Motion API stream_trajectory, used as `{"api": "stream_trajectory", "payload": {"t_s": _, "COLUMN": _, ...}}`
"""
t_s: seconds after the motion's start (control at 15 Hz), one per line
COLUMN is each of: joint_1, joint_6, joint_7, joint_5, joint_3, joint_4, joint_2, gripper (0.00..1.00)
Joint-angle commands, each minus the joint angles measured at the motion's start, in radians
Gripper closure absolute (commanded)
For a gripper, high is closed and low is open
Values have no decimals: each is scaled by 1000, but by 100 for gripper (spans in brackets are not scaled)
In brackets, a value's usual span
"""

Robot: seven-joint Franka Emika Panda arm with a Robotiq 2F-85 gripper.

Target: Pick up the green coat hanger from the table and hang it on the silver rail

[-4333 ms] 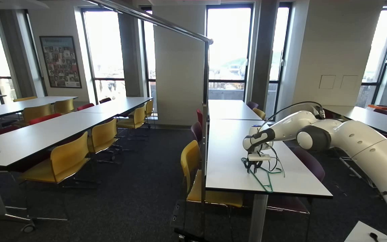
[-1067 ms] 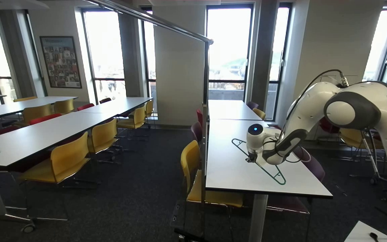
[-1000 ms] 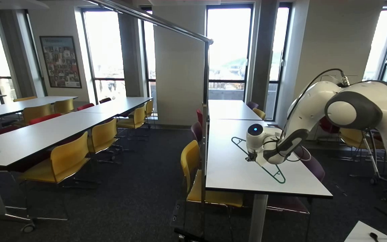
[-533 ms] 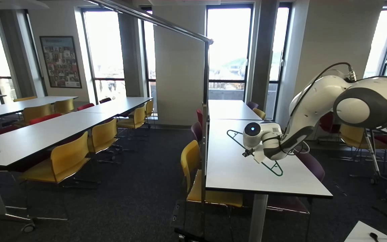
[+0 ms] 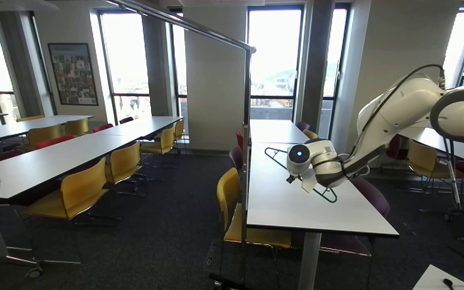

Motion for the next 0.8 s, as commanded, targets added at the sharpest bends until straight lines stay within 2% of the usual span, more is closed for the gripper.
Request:
{"api": "stream_trajectory", "payload": {"t_s": 0.0, "joint_1": -116, "joint_6": -68, "joint_7": 0, "joint_5": -53, "joint_3": 162, "joint_4": -129, "joint_2": -193, "gripper": 98}}
{"api": "stream_trajectory", "payload": {"t_s": 0.4, "joint_1": -197, "joint_6": -90, "joint_7": -15, "joint_5": -20, "joint_3": 302, "joint_4": -192, "joint_2": -298, "gripper": 98}}
{"api": "stream_trajectory", "payload": {"t_s": 0.73, "joint_1": -203, "joint_6": -171, "joint_7": -15, "joint_5": 4, "joint_3": 371, "joint_4": -133, "joint_2": -276, "gripper": 98}}
